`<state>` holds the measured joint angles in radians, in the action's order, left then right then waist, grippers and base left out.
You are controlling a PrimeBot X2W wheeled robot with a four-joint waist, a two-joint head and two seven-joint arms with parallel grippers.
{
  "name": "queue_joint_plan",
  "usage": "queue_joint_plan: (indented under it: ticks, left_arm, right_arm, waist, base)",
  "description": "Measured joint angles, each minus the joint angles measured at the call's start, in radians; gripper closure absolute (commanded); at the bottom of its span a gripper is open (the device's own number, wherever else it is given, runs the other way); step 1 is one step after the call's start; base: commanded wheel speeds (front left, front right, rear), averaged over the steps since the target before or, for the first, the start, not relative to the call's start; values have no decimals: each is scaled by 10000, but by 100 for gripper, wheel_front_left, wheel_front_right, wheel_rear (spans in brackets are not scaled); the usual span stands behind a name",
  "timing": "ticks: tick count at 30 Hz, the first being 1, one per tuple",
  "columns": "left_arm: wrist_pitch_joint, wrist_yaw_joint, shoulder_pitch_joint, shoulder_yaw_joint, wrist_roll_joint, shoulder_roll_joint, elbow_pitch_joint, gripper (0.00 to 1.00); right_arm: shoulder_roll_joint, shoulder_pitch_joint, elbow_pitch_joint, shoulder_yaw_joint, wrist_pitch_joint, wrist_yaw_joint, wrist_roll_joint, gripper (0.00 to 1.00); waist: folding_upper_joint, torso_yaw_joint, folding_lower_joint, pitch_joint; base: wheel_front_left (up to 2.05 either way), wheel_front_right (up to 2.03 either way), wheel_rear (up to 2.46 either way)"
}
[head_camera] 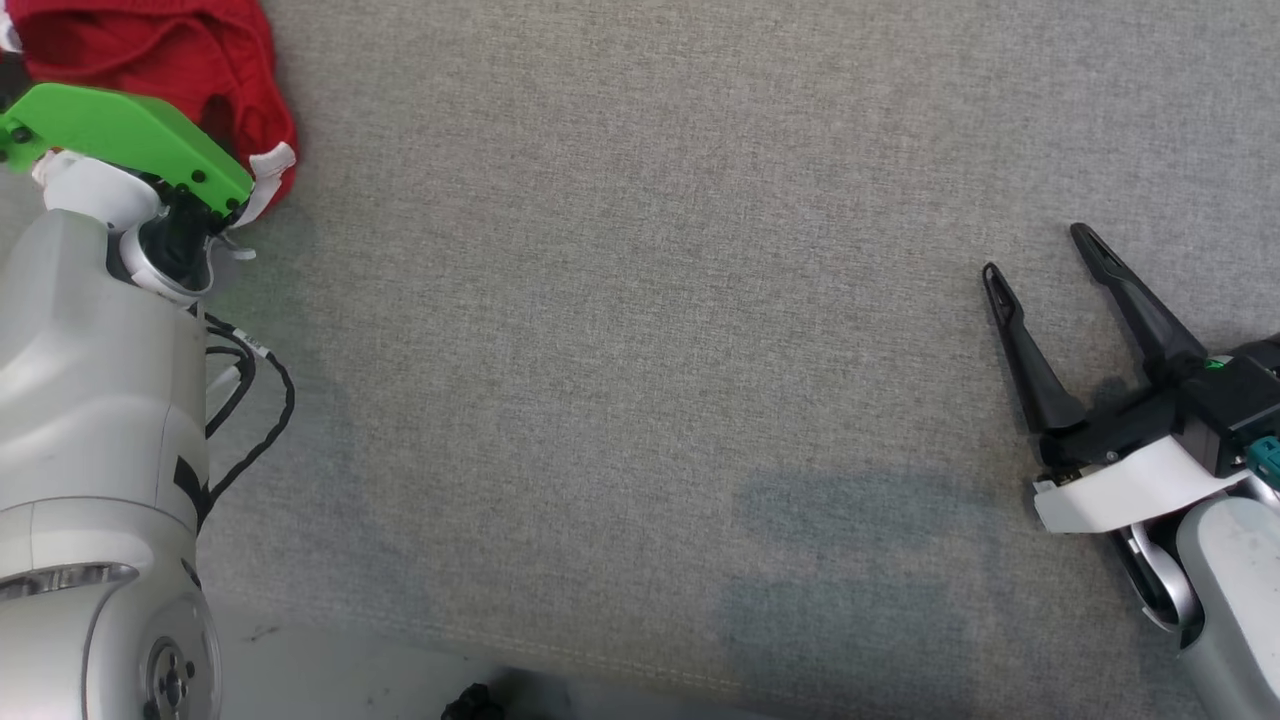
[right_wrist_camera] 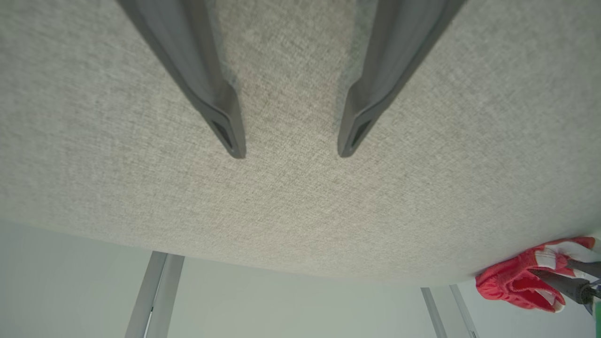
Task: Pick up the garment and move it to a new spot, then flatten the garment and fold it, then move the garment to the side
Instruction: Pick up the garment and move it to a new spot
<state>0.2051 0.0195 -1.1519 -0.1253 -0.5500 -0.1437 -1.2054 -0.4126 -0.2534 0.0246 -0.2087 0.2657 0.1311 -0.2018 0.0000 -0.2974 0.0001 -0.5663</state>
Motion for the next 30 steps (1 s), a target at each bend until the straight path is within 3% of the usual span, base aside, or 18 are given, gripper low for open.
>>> queue_joint_plan:
  ticks: [5, 6, 7, 8, 13, 19, 22, 26, 30]
  left_arm:
    - [205, -36, -153, 272, 123, -77, -316, 0]
    - [224, -73, -156, 316, 151, -84, -355, 23]
    - [219, -92, -156, 341, 155, -90, -380, 93]
    - [182, -105, -156, 359, 155, -102, -405, 100]
    - [-755, -353, -52, 324, 136, -73, -435, 100]
    - [-2290, -1016, 52, 462, 244, -188, -59, 100]
    - [-2759, -1321, 133, 222, -215, -134, 211, 100]
    - [-2711, -1461, 419, -167, -1237, 186, 821, 100]
    - [-1965, -1473, 1006, 25, -2485, 522, 2337, 100]
  right_arm:
    - [-10, -148, -46, -73, 2, 6, -33, 0]
    - [-6, -174, -48, -84, 2, 6, -33, 0]
    - [-2, -189, -50, -90, 2, 6, -36, 0]
    - [10, -197, -48, -90, 2, 6, -50, 0]
    - [163, -236, 63, -111, 2, 6, -69, 0]
    - [594, -204, 316, -169, -2, 4, -96, 0]
    - [884, -51, 458, -171, -6, 4, -153, 0]
    - [1254, 324, 656, -100, -12, 4, -213, 0]
    - [1674, 717, 802, 226, -13, 4, -272, 0]
  waist:
    - [0, 129, -1, -167]
    - [0, 152, -1, -182]
    - [0, 175, -1, -191]
    - [0, 196, -1, -192]
    - [0, 264, -1, -55]
    - [0, 363, -1, 387]
    - [0, 423, -1, 741]
    - [0, 513, 0, 1339]
    - [0, 631, -1, 2025]
  base:
    - [0, 0, 0]
    - [0, 0, 0]
    - [0, 0, 0]
    - [0, 0, 0]
    - [0, 0, 0]
    - [0, 0, 0]
    - [0, 0, 0]
    - [0, 0, 0]
    - [0, 0, 0]
